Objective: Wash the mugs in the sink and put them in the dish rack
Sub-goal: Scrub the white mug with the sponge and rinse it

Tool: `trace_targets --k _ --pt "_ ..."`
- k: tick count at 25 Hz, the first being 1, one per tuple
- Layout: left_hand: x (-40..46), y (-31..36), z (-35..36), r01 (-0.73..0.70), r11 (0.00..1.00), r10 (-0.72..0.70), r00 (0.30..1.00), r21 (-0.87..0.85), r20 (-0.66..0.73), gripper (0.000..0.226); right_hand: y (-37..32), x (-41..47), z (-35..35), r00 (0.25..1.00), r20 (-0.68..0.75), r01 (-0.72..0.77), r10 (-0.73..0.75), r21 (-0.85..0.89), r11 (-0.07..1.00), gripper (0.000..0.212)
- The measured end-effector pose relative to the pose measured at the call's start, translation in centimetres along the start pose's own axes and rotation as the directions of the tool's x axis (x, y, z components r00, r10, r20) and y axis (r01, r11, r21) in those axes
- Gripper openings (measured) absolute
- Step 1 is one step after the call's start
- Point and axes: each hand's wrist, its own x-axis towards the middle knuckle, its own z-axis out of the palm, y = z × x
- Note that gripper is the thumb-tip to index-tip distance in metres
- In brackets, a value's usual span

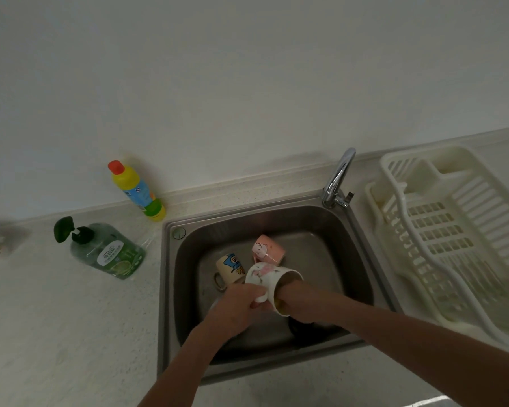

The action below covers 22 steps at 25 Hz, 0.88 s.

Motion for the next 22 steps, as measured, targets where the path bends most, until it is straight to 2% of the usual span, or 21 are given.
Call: trace_targets --k 1,2,3,4,5,6,7,8,9,10,11,12,13,14,16,18,19,20,21,22 --pt "0.1 0.3 0.2 -0.002 1.000 0.002 1.000 -0.006 -0.006 0.014 -0.6 0.7 0.7 0.997 -0.056 -0.044 0.046 0.047 0.998 0.033" --pt "0.3 0.4 0.2 -0.002 1.000 0.001 1.000 -0.007 -0.015 0.012 -0.2 0.7 1.6 1.000 0.007 -0.025 0.024 0.197 0.980 0.041" --pt "0.3 0.3 0.2 0.000 1.000 -0.001 0.999 -0.015 -0.038 0.013 -1.3 1.0 2.2 0.999 0.041 -0.037 0.020 0.464 0.885 0.048" --pt "0.1 0.1 0.0 -0.003 1.000 0.001 0.998 -0.029 -0.063 0.014 -2.6 1.0 1.7 0.978 0.198 -0.187 0.062 0.711 0.678 0.047" --pt "-0.2 -0.1 -0.2 -0.012 0.999 0.008 0.996 -0.038 -0.092 0.018 -3.8 1.4 0.9 0.964 0.257 -0.264 0.064 0.911 0.316 0.039" --pt "-0.5 -0.4 -0.5 -0.011 0.999 0.006 0.994 -0.045 -0.113 0.021 -3.3 1.4 0.7 0.953 0.303 -0.301 -0.001 0.948 0.107 0.032" --pt "-0.6 -0.7 -0.9 -0.008 0.999 0.002 0.991 -0.048 -0.136 0.023 -3.0 0.9 0.4 0.953 0.298 -0.298 -0.054 0.955 0.011 0.030" --pt "-0.4 -1.3 -1.3 -0.006 0.999 -0.001 0.988 -0.049 -0.153 0.022 -2.9 0.4 0.1 0.971 0.238 -0.234 -0.006 0.959 0.162 0.031" --pt "-0.4 -1.8 -1.7 0.006 0.999 -0.012 0.988 -0.042 -0.151 0.021 -2.5 0.3 0.3 0.982 0.180 -0.191 0.066 0.944 0.268 0.031" --pt "-0.4 -2.2 -2.0 0.007 1.000 -0.011 0.990 -0.029 -0.140 0.018 -2.2 0.0 0.2 0.987 0.110 -0.153 0.121 0.880 0.450 0.028" --pt "-0.4 -2.1 -2.2 0.000 1.000 -0.001 0.994 -0.008 -0.108 0.017 -2.3 -0.3 0.2 0.991 0.091 -0.133 0.098 0.752 0.646 0.031" --pt "-0.4 -1.9 -2.0 -0.017 1.000 0.017 0.997 0.003 -0.081 0.018 -2.0 1.0 1.3 0.997 0.032 -0.070 0.063 0.614 0.786 0.033" --pt "-0.4 -1.6 -1.7 -0.028 1.000 0.029 0.998 0.004 -0.062 0.021 -2.4 1.2 1.9 0.986 -0.016 -0.122 0.167 0.613 0.780 0.035" --pt "-0.4 -1.1 -1.4 -0.041 0.999 0.041 0.998 0.009 -0.057 0.022 -2.2 2.6 2.3 0.986 -0.036 -0.114 0.163 0.567 0.816 0.041" --pt "-0.3 -0.4 -1.1 -0.080 0.996 0.083 0.993 0.035 -0.089 0.020 -2.2 4.5 2.9 0.998 -0.011 -0.033 0.057 0.693 0.720 0.055" --pt "-0.1 -0.7 -0.8 -0.098 0.994 0.103 0.989 0.050 -0.108 0.020 -3.3 3.9 2.1 0.991 0.123 -0.125 0.043 0.802 0.583 0.048" --pt "-0.1 -0.9 -0.8 -0.095 0.994 0.101 0.990 0.061 -0.097 0.021 -3.5 3.1 1.8 0.980 0.197 -0.166 -0.027 0.885 0.436 0.044" --pt "-0.1 -1.1 -0.9 -0.097 0.993 0.102 0.991 0.065 -0.085 0.021 -2.8 3.0 2.1 0.973 0.216 -0.200 -0.077 0.963 0.179 0.039" --pt "-0.1 -1.2 -1.1 -0.105 0.993 0.110 0.991 0.053 -0.081 0.019 -2.3 1.9 1.5 0.967 0.219 -0.217 -0.129 0.976 0.030 0.036" --pt "0.1 -1.5 -1.4 -0.122 0.992 0.124 0.988 0.031 -0.094 0.016 -1.7 1.6 1.3 0.967 0.213 -0.221 -0.142 0.974 -0.041 0.035"
